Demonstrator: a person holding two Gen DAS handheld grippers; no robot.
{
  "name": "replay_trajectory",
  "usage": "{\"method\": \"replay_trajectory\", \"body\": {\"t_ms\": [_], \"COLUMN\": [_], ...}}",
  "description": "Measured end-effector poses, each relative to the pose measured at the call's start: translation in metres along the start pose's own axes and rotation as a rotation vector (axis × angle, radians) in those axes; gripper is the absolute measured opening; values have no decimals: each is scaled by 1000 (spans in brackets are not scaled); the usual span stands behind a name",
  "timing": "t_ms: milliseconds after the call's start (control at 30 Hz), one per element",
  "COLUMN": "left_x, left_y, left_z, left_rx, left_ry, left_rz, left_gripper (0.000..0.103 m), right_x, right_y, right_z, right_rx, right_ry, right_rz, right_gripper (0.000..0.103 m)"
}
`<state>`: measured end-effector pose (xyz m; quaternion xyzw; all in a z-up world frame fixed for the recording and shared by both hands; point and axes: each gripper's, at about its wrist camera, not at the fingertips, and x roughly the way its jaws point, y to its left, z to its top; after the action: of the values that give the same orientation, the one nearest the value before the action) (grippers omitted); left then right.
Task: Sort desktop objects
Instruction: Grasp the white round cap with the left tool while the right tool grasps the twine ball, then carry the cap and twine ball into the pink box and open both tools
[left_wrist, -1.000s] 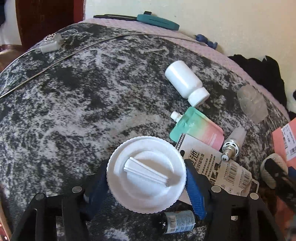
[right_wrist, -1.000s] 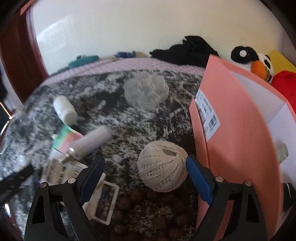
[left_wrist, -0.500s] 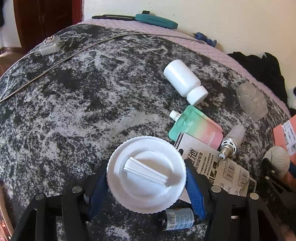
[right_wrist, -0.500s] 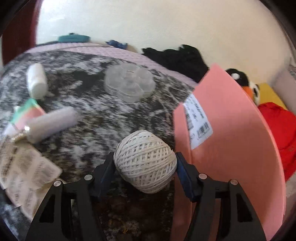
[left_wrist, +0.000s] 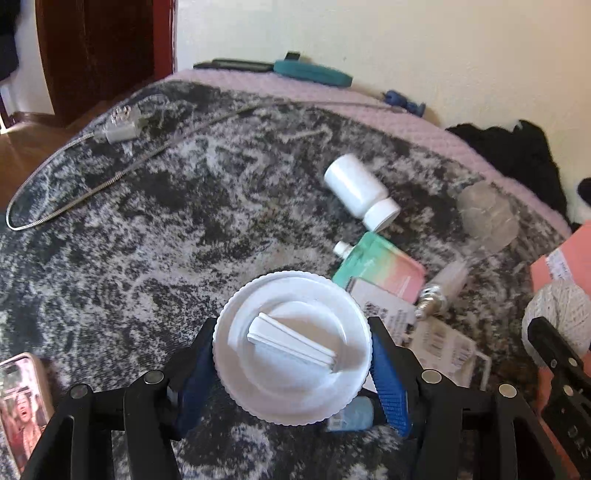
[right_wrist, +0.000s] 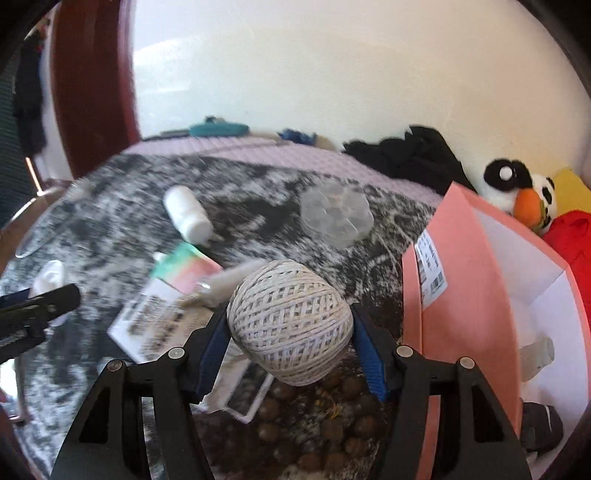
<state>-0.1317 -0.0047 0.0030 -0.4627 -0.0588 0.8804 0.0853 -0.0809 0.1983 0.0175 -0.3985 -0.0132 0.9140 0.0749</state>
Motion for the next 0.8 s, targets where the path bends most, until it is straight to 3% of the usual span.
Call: {"method": "replay_trajectory", "body": {"t_ms": [367,800], "left_x": [-105,-163], "left_y": [-44,-121], "left_z": [1,-8], "left_rx": [104,204], "left_ry": [-198,-287], "left_rz": [4,-91], "left_gripper": [65,65], "right_x": [-117,-211], "right_y": [-13,-62], "right_z": [10,0], "right_rx": [22,47], "right_ry": [-181,-324], "right_rz": [82,52], "right_gripper": [66,66]}}
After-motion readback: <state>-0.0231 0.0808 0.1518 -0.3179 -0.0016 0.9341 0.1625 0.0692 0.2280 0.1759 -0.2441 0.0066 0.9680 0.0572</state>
